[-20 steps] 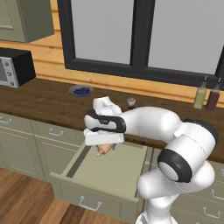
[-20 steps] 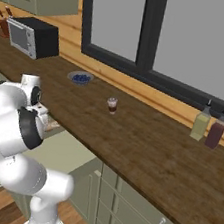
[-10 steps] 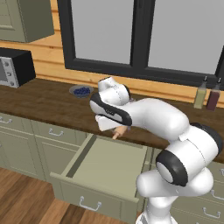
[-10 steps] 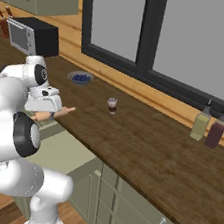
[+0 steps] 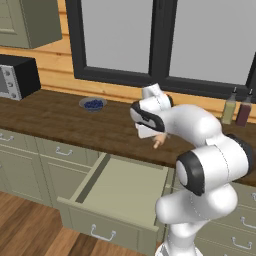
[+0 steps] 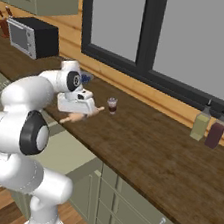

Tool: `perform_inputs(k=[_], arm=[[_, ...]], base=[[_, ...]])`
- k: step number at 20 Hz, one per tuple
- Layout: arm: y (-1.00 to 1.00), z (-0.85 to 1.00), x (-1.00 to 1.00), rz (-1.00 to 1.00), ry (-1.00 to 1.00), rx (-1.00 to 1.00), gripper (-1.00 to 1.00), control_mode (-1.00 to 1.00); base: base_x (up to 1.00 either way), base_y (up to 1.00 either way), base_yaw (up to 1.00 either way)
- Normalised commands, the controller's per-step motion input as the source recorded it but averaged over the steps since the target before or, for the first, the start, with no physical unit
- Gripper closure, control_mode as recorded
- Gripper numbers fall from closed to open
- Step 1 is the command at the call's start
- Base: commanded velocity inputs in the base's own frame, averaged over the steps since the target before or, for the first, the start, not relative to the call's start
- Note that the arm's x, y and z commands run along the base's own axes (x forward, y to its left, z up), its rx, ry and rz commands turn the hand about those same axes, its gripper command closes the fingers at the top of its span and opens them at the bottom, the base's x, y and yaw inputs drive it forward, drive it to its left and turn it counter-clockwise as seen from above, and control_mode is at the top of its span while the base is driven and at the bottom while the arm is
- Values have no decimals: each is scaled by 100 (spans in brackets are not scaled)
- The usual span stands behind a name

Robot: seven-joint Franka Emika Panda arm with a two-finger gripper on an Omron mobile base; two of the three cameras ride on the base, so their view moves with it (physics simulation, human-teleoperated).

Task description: Pick the rolling pin from the drawer and place it on the counter.

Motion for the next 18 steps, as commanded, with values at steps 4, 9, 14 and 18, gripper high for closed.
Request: perform_inputs(k=[4, 9, 14, 18], arm=[[-92, -39, 12, 0, -12, 3, 100, -100], [-77, -40, 9, 5, -13, 7, 100, -100], [-73, -50, 50, 4, -20, 6, 100, -100], [-53, -51, 54, 5, -25, 9, 100, -100]], base=[[0, 0, 0], [0, 0, 0], [0, 0, 0], [0, 0, 0]])
